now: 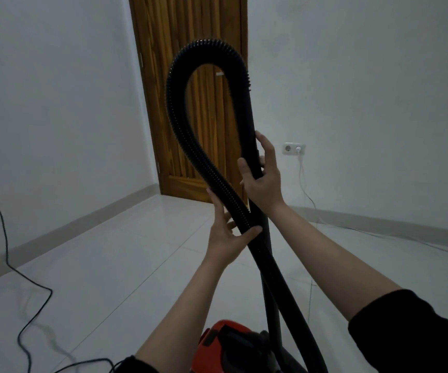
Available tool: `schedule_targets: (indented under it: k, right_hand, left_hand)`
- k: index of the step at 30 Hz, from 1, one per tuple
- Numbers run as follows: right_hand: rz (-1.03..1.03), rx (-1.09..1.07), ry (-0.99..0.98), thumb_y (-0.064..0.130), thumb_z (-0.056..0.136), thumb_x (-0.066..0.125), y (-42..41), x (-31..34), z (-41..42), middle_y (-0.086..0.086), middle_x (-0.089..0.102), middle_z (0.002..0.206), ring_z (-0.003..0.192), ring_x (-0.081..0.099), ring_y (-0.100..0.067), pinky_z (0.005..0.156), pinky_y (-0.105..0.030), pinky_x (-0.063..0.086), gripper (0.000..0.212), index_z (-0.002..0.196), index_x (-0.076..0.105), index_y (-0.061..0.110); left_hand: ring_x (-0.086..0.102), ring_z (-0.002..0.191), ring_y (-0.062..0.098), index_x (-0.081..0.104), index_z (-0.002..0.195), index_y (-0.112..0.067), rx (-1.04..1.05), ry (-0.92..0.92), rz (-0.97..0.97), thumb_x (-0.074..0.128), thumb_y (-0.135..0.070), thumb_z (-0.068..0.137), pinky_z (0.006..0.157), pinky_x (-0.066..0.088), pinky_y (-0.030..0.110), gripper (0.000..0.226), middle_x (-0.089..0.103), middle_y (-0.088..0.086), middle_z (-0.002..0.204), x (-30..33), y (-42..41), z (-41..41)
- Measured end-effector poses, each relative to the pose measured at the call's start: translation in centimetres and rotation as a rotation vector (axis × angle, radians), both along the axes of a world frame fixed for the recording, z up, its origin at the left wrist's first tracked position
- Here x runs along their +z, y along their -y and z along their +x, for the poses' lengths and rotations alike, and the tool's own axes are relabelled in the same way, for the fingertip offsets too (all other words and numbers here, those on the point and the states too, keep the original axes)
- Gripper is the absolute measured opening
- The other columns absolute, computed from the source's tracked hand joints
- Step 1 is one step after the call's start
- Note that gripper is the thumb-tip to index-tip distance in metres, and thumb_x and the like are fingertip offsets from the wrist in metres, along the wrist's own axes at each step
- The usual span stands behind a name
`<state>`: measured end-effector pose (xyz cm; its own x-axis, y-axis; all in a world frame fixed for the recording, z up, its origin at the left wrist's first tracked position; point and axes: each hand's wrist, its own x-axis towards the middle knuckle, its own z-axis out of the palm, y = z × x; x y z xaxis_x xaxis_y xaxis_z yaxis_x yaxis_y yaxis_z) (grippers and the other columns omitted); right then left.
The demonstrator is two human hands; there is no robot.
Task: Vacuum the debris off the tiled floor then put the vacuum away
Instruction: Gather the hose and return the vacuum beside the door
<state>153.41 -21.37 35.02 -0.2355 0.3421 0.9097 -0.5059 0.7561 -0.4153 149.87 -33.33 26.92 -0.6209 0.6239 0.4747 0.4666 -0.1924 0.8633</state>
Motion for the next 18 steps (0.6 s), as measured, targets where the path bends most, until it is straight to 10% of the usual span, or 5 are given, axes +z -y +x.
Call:
schedule_targets:
  k: [8, 14, 18]
  right_hand:
    - [-0.046, 0.004, 0.029, 0.009, 0.098, 0.060, -2.0, 0.6, -0.5, -0.007, 0.060, 0.080, 0.056, 0.059, -0.014, 0.054, -0.031, 0.057, 0.054, 0.143, 0.032, 0.002]
    - [0.013, 0.027, 0.114, 0.016, 0.101, 0.052, -3.1, 0.0, 0.5, -0.015, 0.063, 0.113, 0.073, 0.066, -0.021, 0.069, -0.026, 0.058, 0.059, 0.152, 0.022, 0.017]
    - [0.053, 0.009, 0.322, 0.010, 0.104, 0.046, -3.9, -3.4, 2.6, 0.024, 0.056, 0.131, 0.090, 0.065, -0.007, 0.087, -0.019, 0.052, 0.058, 0.154, 0.019, 0.020]
  left_hand:
    - [0.050, 0.111, -0.005, -0.034, 0.139, -0.046, 0.030, -0.046, 0.047, 0.079, -0.013, 0.077, 0.095, 0.048, 0.028, 0.133, 0.035, -0.014, 0.140, 0.6, -3.9, 0.6]
    - [0.047, 0.093, -0.029, -0.028, 0.143, -0.043, 0.071, 0.001, 0.094, 0.079, -0.009, 0.077, 0.084, 0.049, 0.013, 0.131, 0.035, -0.022, 0.134, 0.9, -5.1, 1.0]
    - [0.046, 0.091, -0.033, -0.028, 0.145, -0.039, 0.097, -0.012, 0.104, 0.079, -0.011, 0.077, 0.071, 0.044, -0.002, 0.130, 0.033, -0.026, 0.132, 0.8, -5.0, 0.6]
